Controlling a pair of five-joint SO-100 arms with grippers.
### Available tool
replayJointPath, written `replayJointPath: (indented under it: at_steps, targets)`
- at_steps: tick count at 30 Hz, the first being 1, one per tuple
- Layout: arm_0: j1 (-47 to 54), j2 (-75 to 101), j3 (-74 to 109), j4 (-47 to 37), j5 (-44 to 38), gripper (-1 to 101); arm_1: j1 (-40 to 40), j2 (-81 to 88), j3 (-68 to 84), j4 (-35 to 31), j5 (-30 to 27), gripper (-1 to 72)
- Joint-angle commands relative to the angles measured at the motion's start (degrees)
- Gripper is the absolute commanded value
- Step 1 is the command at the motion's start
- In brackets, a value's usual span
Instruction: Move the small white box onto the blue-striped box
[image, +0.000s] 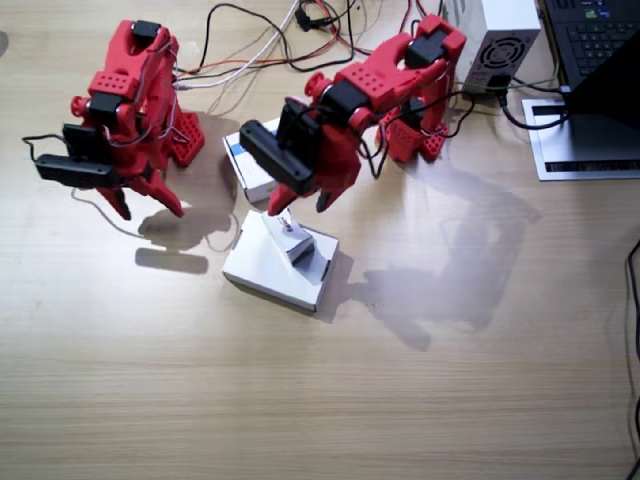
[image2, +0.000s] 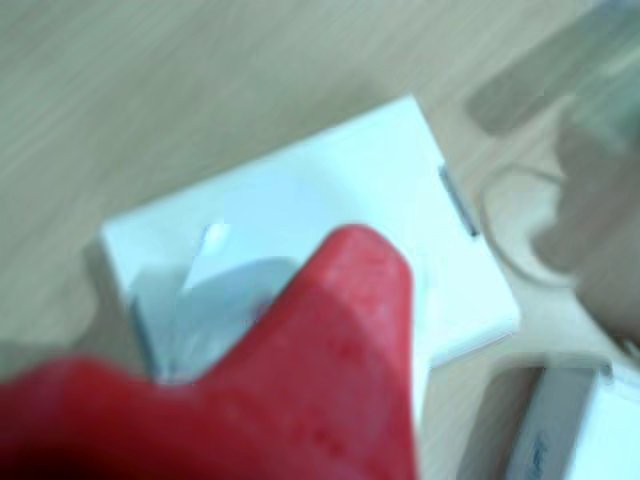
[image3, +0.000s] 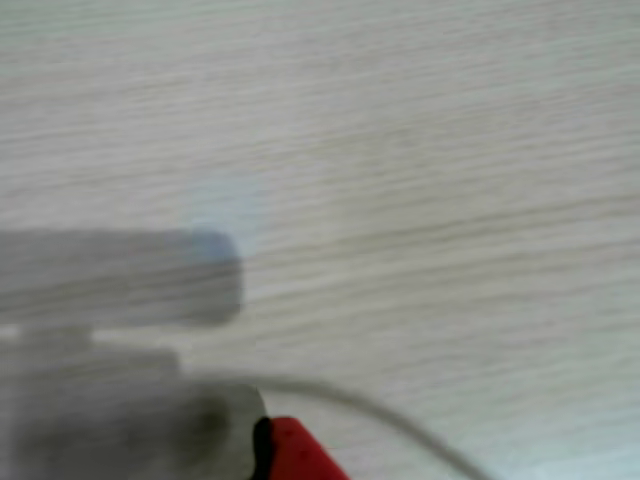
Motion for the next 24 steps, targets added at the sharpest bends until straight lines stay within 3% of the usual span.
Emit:
replayJointPath:
  at_steps: [1,12,15,17,24]
  targets:
    - [2.5,-6.1,-11.3,4.4,1.4,36,-4.4,3.2,1.3,2.4,3.3,48.1]
    - [3.0,-22.1,-18.5,7.3,1.0,35,-9.5,3.2,1.3,2.7,4.9,48.1]
    - [3.3,-24.9,-18.2,7.3,2.7,24,-10.1,3.2,1.3,2.9,5.4,48.0]
    - [3.0,-26.5,-18.8,7.3,2.3,12,-10.1,3.2,1.3,2.9,5.3,43.7]
    - [8.5,-11.8,-9.3,7.5,0.9,12,-10.1,3.2,1.3,2.8,4.7,43.0]
